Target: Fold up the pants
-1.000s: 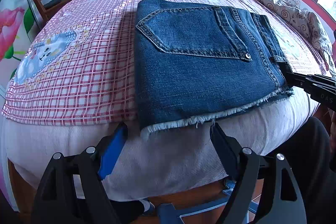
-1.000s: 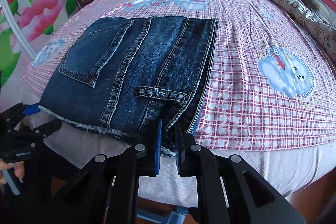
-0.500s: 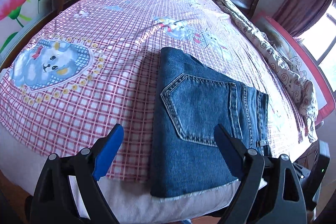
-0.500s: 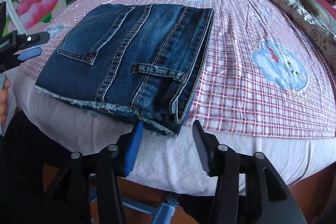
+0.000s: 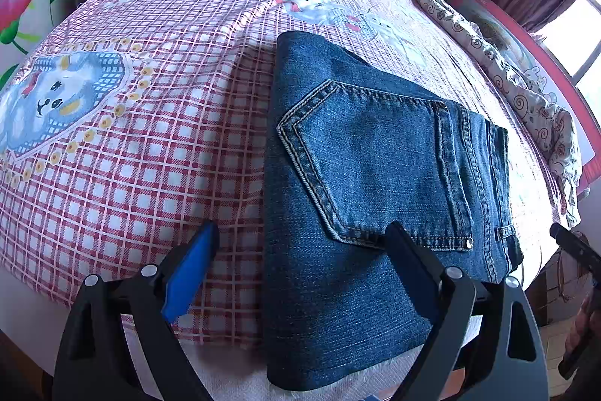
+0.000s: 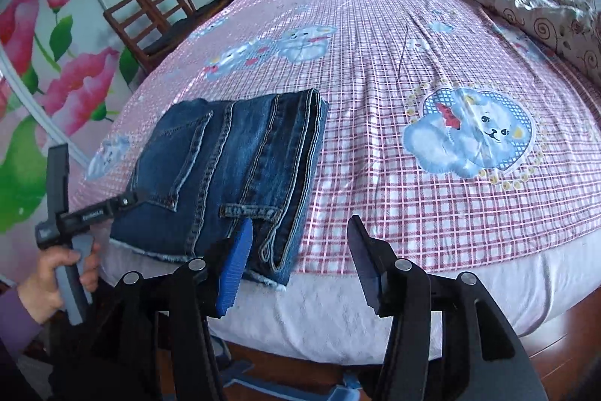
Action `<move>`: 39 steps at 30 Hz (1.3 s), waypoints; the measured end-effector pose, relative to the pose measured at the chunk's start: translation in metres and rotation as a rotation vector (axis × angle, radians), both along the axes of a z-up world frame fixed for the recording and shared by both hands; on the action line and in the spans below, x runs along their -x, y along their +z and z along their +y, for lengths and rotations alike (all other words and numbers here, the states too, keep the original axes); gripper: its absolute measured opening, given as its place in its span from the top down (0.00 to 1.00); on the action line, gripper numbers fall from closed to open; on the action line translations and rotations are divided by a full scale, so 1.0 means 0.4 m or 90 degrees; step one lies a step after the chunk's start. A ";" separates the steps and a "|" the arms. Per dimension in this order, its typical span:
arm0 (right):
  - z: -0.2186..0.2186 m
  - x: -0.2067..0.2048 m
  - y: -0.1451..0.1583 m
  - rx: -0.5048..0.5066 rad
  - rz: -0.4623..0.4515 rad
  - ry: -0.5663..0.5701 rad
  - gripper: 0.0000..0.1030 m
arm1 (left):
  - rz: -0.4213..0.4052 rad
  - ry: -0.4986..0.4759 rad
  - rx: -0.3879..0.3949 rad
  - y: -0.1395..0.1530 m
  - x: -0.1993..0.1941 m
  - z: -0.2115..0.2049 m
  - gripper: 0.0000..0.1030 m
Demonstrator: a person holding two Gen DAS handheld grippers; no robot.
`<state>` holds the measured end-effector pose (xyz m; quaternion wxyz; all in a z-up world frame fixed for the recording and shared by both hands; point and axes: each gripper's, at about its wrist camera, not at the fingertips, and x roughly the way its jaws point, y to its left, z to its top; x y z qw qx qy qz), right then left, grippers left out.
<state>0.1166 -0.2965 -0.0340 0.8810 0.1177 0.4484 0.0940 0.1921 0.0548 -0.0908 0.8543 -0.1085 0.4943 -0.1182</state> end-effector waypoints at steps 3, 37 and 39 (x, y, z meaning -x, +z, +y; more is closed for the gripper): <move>-0.031 -0.070 -0.039 -0.140 0.029 -0.017 0.50 | -0.004 -0.002 0.002 -0.001 0.001 0.001 0.13; 0.041 -0.116 -0.167 -0.179 0.126 0.006 0.48 | -0.066 -0.122 -0.076 0.052 0.072 -0.172 0.05; 0.043 -0.120 -0.177 -0.173 0.138 -0.001 0.48 | -0.068 -0.120 -0.068 0.049 0.074 -0.170 0.05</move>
